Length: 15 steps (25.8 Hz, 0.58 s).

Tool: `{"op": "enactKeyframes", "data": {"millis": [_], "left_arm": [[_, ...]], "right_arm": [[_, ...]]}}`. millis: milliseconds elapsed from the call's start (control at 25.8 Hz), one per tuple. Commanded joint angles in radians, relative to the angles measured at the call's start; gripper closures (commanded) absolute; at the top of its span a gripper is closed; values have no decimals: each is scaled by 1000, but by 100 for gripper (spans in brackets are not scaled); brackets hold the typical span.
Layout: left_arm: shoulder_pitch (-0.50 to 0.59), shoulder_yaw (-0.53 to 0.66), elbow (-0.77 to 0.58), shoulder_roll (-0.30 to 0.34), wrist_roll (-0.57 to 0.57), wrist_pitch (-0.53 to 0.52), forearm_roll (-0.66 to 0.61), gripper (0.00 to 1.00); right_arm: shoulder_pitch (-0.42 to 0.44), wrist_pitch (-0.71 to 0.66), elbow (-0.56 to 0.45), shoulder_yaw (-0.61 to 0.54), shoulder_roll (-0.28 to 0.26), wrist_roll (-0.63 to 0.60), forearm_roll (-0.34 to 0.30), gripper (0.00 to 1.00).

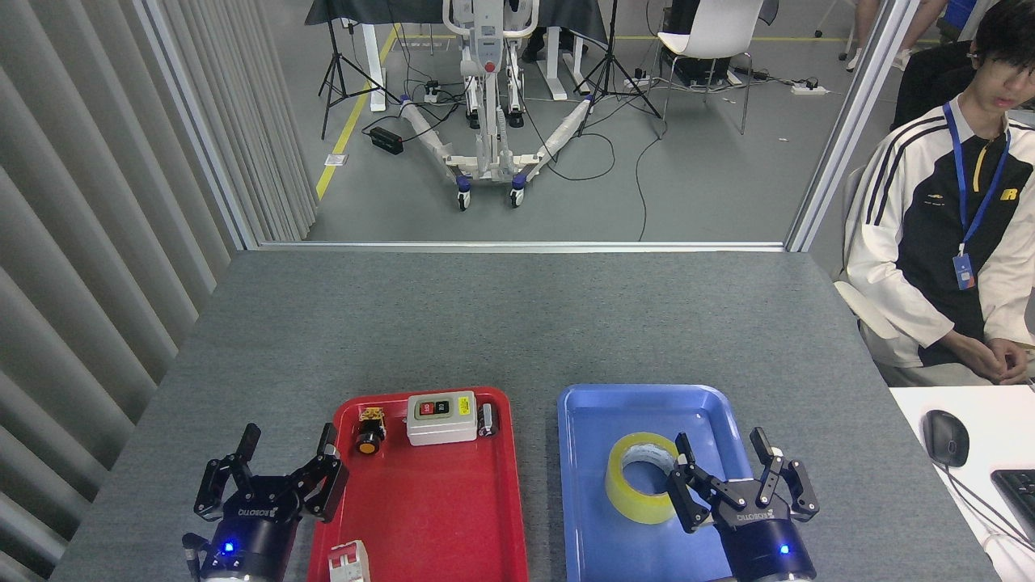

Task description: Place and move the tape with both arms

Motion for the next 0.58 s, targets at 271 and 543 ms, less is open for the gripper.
{"op": "enactKeyframes", "data": {"millis": [271,543], "left_arm": [[-11,-3,2,-2,0,3,0,0],[-11,-3,9,-2,0,3,0,0]], "right_arm": [[7,67,2,-18,17,1,24,0],[7,84,3,-17,6,-5,27,0]]}}
